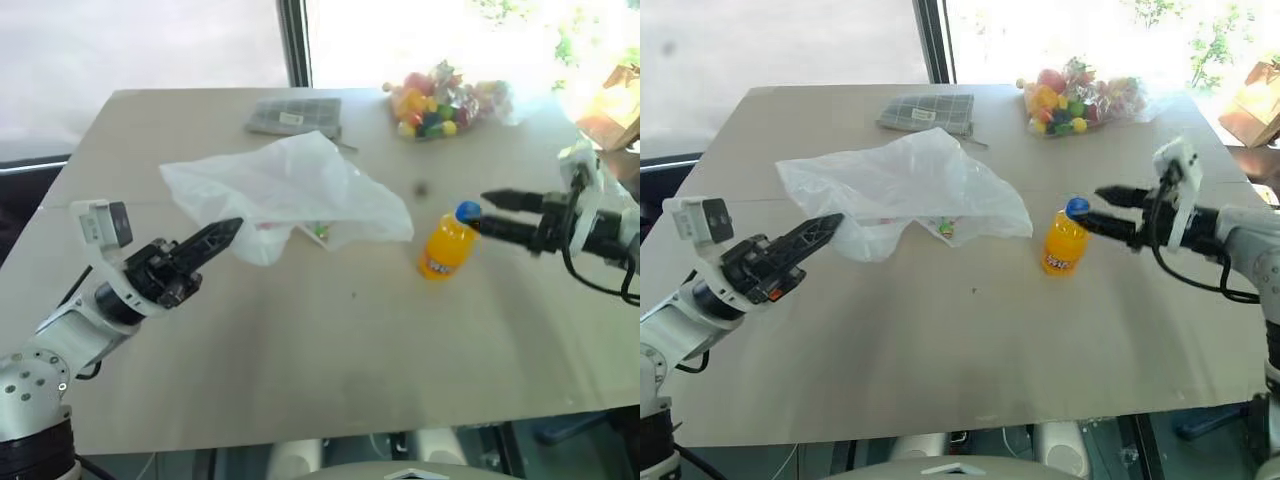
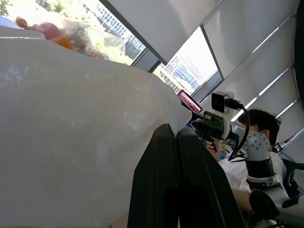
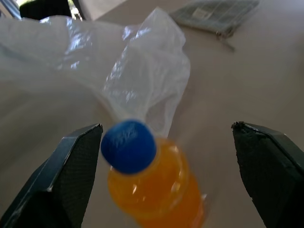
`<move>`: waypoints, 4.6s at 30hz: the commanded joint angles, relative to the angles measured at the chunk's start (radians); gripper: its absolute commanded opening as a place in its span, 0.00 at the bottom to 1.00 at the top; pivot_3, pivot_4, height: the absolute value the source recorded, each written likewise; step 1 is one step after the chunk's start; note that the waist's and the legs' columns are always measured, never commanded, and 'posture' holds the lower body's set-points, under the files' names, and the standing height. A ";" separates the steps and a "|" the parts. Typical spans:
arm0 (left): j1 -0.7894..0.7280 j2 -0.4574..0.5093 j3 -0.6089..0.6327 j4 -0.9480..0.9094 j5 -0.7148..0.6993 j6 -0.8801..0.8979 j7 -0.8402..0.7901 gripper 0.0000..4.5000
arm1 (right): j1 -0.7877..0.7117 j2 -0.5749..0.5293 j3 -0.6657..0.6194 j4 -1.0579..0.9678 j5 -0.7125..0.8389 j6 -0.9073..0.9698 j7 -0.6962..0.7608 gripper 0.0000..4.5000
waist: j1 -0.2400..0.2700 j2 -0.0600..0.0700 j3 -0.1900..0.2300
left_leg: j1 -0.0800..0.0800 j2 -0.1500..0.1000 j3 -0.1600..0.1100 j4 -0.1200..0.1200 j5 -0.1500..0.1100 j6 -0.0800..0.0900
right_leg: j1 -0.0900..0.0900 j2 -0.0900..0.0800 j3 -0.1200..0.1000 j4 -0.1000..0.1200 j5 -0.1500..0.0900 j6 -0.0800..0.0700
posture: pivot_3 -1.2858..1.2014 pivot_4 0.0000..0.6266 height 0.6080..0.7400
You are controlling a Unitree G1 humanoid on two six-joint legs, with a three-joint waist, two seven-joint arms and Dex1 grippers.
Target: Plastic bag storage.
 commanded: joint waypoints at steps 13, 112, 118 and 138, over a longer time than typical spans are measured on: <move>0.017 -0.029 0.027 -0.064 -0.023 -0.026 0.032 0.00 | -0.003 0.066 0.160 -0.024 -0.160 -0.092 -0.023 0.98 | 0.014 -0.002 0.001 | -0.001 0.001 -0.001 0.004 0.000 0.000 | 0.001 0.001 0.000 0.000 0.000 0.000 | 0.52 0.24 1.00; 0.084 -0.073 -0.120 -0.144 0.023 -0.106 0.009 0.00 | -0.227 0.570 0.321 0.166 -0.090 -0.152 -0.349 0.99 | -0.005 -0.001 0.005 | -0.003 0.001 -0.003 0.004 0.000 0.000 | 0.000 0.001 -0.002 0.003 0.000 0.000 | 0.52 0.24 1.00; 0.085 -0.072 -0.114 -0.149 0.017 -0.102 0.019 0.00 | -0.155 0.357 0.333 0.041 -0.133 -0.267 -0.012 0.99 | 0.003 -0.001 0.005 | -0.002 0.001 -0.002 0.005 0.000 0.000 | 0.001 0.001 -0.002 0.002 0.000 0.000 | 0.52 0.24 1.00; 0.071 -0.069 -0.110 -0.166 -0.004 -0.091 0.059 0.00 | -0.321 0.532 0.404 0.706 -0.708 -0.868 -0.169 0.81 | 0.013 -0.002 0.006 | -0.002 0.001 -0.002 0.006 0.003 -0.005 | 0.000 0.002 0.000 0.003 0.000 0.000 | 0.52 0.24 1.00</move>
